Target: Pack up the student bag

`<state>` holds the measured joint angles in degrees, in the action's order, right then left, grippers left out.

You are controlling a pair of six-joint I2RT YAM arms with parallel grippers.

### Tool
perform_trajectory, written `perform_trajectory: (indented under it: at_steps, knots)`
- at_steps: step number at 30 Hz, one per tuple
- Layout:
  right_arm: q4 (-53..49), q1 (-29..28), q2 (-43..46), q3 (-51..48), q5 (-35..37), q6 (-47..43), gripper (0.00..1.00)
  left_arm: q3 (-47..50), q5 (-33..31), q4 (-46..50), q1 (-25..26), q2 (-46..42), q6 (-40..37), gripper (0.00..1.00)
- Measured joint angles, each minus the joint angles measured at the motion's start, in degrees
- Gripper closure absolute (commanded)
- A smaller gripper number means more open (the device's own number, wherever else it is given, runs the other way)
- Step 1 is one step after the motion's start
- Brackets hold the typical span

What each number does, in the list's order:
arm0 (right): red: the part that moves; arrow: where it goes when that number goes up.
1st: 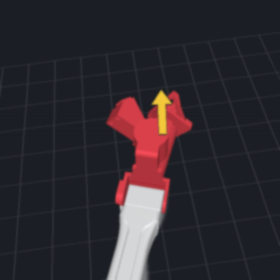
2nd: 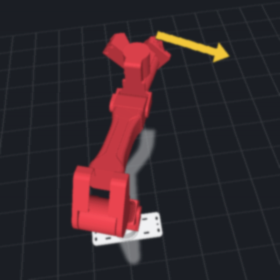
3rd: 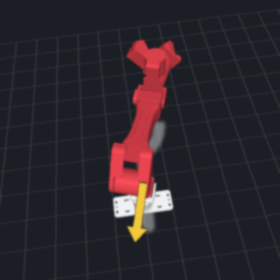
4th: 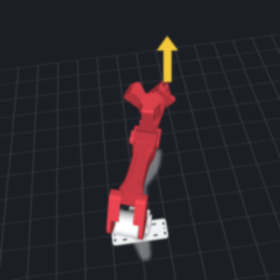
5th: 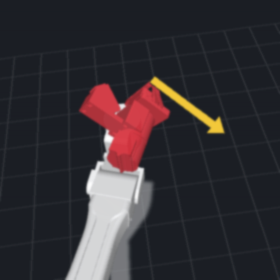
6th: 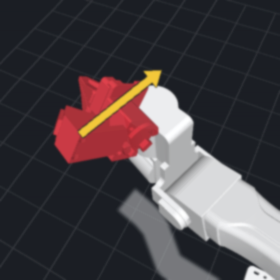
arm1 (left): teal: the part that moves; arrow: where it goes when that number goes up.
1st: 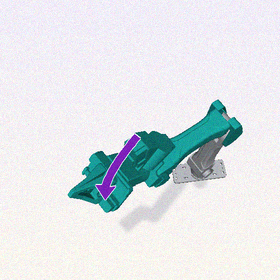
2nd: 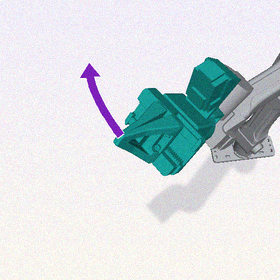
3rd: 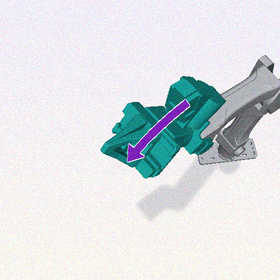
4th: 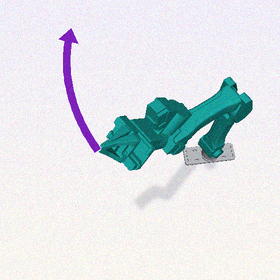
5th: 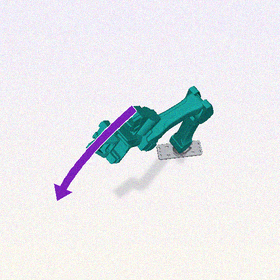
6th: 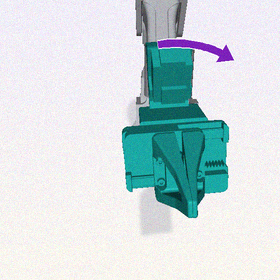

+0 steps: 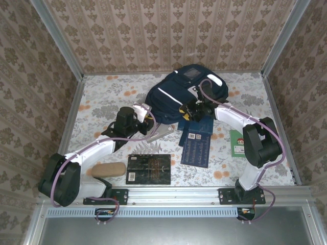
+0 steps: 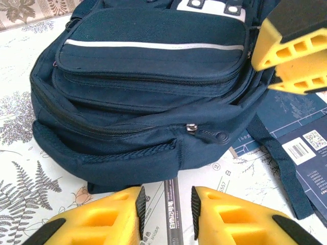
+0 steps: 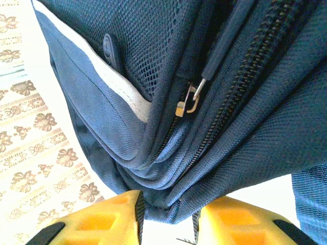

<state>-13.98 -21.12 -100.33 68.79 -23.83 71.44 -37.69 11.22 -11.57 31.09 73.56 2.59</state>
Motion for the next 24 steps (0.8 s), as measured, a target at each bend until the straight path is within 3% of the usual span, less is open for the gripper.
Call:
perform_trajectory:
  at_steps: [3, 5, 8, 24]
  knots:
    - [0.8, -0.7, 0.0, -0.3, 0.5, 1.1, 0.71, 0.0, 0.2, -0.5, 0.0, 0.0, 0.2, 0.68]
    - [1.3, -0.9, -0.1, -0.3, 0.9, 1.4, 0.86, 0.0, 0.2, -0.7, 0.0, 0.0, 0.2, 0.68]
    - [1.6, -0.9, -0.4, -0.3, 1.0, 2.2, 1.00, 0.0, 0.4, -0.8, 0.2, 0.0, 0.3, 0.68]
    - [0.0, -0.9, 1.0, 3.0, 1.1, 0.2, 1.00, -5.4, -0.1, -1.2, 5.3, 8.5, 1.7, 0.64]
